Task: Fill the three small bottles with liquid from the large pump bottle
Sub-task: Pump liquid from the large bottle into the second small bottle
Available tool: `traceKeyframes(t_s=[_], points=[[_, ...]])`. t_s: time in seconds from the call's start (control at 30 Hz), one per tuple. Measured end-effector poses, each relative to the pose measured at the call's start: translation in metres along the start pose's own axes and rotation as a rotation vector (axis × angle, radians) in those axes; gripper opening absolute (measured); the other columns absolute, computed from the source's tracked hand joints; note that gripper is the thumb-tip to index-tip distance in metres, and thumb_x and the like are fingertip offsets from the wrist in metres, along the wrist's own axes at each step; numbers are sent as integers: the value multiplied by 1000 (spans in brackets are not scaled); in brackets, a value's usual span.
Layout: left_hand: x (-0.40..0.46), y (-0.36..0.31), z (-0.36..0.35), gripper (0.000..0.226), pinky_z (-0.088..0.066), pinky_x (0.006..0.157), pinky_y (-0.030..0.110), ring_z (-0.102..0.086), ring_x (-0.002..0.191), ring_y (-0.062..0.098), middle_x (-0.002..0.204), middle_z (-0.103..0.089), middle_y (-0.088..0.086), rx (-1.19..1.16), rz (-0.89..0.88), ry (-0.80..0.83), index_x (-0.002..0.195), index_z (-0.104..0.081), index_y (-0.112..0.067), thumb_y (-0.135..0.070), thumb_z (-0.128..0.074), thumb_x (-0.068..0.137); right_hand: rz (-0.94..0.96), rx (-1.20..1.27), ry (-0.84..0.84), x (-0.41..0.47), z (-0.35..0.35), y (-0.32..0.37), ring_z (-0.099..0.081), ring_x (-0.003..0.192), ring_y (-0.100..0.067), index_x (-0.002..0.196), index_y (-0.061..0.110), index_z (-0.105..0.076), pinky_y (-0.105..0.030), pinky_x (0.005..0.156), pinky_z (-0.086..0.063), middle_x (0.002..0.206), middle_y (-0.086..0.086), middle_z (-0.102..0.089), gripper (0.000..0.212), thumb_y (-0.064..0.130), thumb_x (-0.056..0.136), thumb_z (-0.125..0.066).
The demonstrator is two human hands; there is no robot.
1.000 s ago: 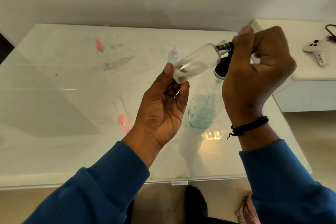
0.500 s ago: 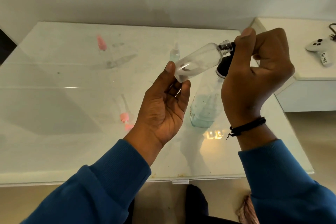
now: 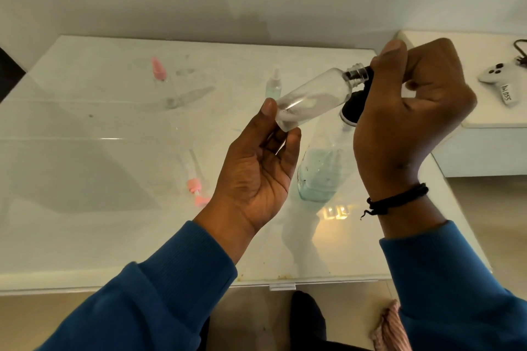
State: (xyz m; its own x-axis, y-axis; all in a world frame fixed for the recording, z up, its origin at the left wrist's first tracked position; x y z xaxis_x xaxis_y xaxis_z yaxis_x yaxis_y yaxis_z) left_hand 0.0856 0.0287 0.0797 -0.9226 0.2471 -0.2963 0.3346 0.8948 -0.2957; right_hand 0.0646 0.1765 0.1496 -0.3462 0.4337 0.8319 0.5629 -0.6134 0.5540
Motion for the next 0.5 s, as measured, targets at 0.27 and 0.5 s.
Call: traceKeyframes(t_s=[0.27, 0.5], points=[[0, -1, 2, 65, -57, 57, 20, -69, 77, 15, 105, -72, 11, 11, -9, -5, 125, -65, -6, -24, -80, 64, -29, 19, 15, -4, 0, 0, -40, 63, -6, 60, 0, -54, -14, 63, -32, 60, -13, -48, 37, 2, 96, -60], [1, -3, 3, 66, -57, 58, 20, -67, 79, 15, 105, -70, 10, 1, -10, -14, 129, -64, -5, -24, -78, 68, -26, 37, 25, -7, -1, 1, -39, 65, -3, 61, 0, -55, -12, 64, -33, 60, -17, -50, 37, 1, 97, -59]])
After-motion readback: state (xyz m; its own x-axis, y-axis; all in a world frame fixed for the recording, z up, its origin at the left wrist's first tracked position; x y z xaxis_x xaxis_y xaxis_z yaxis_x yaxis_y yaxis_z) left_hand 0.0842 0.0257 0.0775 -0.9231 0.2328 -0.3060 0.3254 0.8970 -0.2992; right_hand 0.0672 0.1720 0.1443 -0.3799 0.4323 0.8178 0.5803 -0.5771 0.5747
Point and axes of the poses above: each hand's wrist, its own x-axis towards the middle knuckle, its own z-axis out of the back of the hand, y = z × x, the point moved 4 cm from there along x, towards the middle knuckle
